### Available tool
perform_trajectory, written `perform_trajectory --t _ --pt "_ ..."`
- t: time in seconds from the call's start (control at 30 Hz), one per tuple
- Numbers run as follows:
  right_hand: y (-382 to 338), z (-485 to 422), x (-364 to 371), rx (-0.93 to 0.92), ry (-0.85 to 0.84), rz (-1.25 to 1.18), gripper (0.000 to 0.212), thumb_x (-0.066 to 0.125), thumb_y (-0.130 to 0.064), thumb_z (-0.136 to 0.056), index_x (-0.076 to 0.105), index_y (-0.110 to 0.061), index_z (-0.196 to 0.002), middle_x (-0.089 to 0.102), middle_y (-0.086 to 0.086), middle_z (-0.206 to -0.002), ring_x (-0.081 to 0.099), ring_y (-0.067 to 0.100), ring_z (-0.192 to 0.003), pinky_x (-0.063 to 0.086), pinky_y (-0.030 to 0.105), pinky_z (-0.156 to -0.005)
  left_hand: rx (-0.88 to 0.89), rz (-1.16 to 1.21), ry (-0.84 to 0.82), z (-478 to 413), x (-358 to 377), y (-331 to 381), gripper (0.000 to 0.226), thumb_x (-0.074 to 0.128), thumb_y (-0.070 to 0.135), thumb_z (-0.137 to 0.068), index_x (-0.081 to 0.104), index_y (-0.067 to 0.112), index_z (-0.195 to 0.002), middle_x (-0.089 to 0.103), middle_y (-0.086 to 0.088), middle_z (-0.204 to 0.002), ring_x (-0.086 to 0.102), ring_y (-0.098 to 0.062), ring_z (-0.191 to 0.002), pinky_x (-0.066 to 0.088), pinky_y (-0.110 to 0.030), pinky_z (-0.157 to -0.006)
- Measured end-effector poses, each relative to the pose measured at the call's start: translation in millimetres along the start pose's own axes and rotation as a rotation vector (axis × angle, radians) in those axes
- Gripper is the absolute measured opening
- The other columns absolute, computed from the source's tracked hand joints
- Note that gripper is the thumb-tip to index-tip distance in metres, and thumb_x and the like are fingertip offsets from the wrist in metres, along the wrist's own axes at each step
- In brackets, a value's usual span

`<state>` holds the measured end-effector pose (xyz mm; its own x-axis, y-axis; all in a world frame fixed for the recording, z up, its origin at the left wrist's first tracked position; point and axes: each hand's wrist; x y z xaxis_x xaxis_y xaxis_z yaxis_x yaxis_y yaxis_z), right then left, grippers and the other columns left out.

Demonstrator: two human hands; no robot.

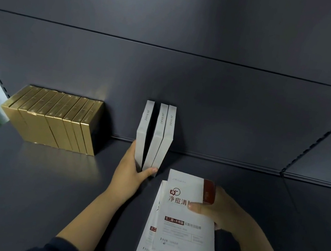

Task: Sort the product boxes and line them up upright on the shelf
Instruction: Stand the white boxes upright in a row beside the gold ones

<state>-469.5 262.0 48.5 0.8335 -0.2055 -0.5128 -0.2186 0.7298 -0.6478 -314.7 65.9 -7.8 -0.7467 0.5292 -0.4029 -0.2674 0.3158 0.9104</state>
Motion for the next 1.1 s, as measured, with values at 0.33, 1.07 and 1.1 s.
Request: perform_trajectory --t 0.33,1.07,1.1 --pt "-18.2 12.6 -53.6 -0.232 0.03 -0.288 0.033 0.072 -0.005 -0.08 0.067 -0.02 -0.109 0.077 -0.001 -0.099 0.074 0.019 -0.091 0.057 0.037 -0.076 0.028 -0.02 -0.007 0.7 0.4 -0.5 0.075 0.075 0.026 -0.079 0.033 0.035 -0.141 0.05 0.017 -0.136 0.045 -0.005 -0.127 0.043 -0.037 -0.106" --pt "-62.1 -95.6 -45.0 -0.551 -0.059 -0.757 0.067 0.061 0.022 -0.069 0.049 -0.011 -0.126 0.064 0.012 -0.12 0.061 0.026 -0.116 0.05 0.039 -0.098 0.048 -0.005 0.006 2.1 -2.5 -0.6 0.088 0.087 0.037 -0.062 0.033 0.046 -0.131 0.044 0.037 -0.12 0.041 0.019 -0.115 0.039 -0.009 -0.087" --pt "-58.0 -95.9 -36.9 -0.561 -0.03 -0.794 0.067 0.056 0.026 -0.073 0.049 -0.013 -0.127 0.065 0.01 -0.12 0.062 0.023 -0.116 0.052 0.036 -0.097 0.06 -0.025 0.007 1.4 -1.5 -0.9 0.089 0.086 0.038 -0.061 0.034 0.044 -0.133 0.045 0.037 -0.121 0.042 0.017 -0.117 0.039 -0.011 -0.089"
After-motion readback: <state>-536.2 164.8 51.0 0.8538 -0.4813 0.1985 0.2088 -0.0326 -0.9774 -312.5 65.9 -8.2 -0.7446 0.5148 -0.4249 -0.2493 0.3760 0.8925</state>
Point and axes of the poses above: each hand's wrist, its own z-axis away from the middle knuckle, its own x-axis out of the palm, y = z × x
